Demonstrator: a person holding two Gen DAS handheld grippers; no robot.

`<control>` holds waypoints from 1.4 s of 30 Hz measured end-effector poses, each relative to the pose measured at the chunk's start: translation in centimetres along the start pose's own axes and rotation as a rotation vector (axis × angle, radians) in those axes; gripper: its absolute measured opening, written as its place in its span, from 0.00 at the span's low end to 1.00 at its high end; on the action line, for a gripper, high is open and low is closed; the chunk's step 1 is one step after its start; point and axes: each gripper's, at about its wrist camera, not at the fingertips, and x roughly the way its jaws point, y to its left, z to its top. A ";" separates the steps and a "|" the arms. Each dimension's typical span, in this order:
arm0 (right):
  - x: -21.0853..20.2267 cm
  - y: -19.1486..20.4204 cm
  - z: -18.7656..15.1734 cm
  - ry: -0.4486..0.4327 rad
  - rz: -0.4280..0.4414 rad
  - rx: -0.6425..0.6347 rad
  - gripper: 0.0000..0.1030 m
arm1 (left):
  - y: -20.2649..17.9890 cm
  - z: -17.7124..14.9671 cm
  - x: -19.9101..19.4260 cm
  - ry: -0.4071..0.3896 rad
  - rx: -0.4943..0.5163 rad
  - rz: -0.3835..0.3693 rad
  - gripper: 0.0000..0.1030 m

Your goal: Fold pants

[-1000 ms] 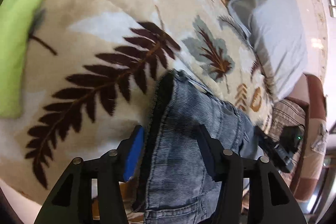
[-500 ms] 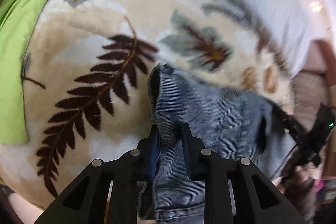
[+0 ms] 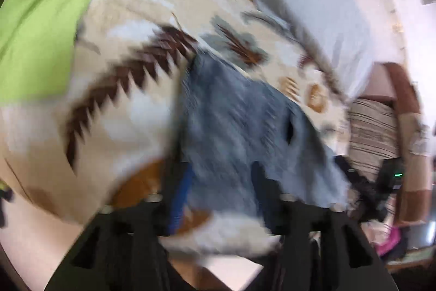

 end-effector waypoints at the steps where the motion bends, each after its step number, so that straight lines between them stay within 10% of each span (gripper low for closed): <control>1: -1.1 -0.7 -1.3 -0.006 0.012 0.027 0.42 | -0.1 -1.2 0.2 0.009 -0.009 -0.030 0.53; 14: -17.7 -20.4 -8.2 -0.349 -0.328 0.549 0.48 | 2.0 -0.8 8.3 0.121 -0.205 -0.083 0.52; 23: -15.2 -27.1 -3.9 -0.307 -0.338 0.597 0.58 | 0.1 -1.2 7.0 0.108 -0.217 -0.038 0.51; 24: -14.4 -27.6 -3.5 -0.278 -0.328 0.603 0.54 | 0.0 -1.2 6.7 0.106 -0.216 -0.030 0.47; 26: -13.7 -27.4 -3.0 -0.240 -0.322 0.549 0.01 | -0.5 -1.3 6.3 0.093 -0.212 0.003 0.33; 30: -17.4 -24.8 -2.7 -0.395 -0.384 0.432 0.00 | -1.4 -1.4 6.0 0.086 -0.165 0.068 0.28; 32: -16.8 -26.2 -2.8 -0.316 -0.451 0.461 0.00 | -1.6 -1.4 7.0 0.108 -0.161 0.111 0.28; 36: -15.9 -29.0 -4.9 -0.255 -0.381 0.575 0.14 | -2.3 -1.5 6.4 0.095 -0.149 0.093 0.28; 39: -16.7 -29.7 -5.5 -0.327 -0.332 0.624 0.52 | -2.3 -1.6 6.1 0.094 -0.171 0.056 0.30; 42: -16.3 -29.8 -4.6 -0.338 -0.315 0.617 0.53 | -2.3 -1.9 5.7 0.080 -0.171 0.001 0.35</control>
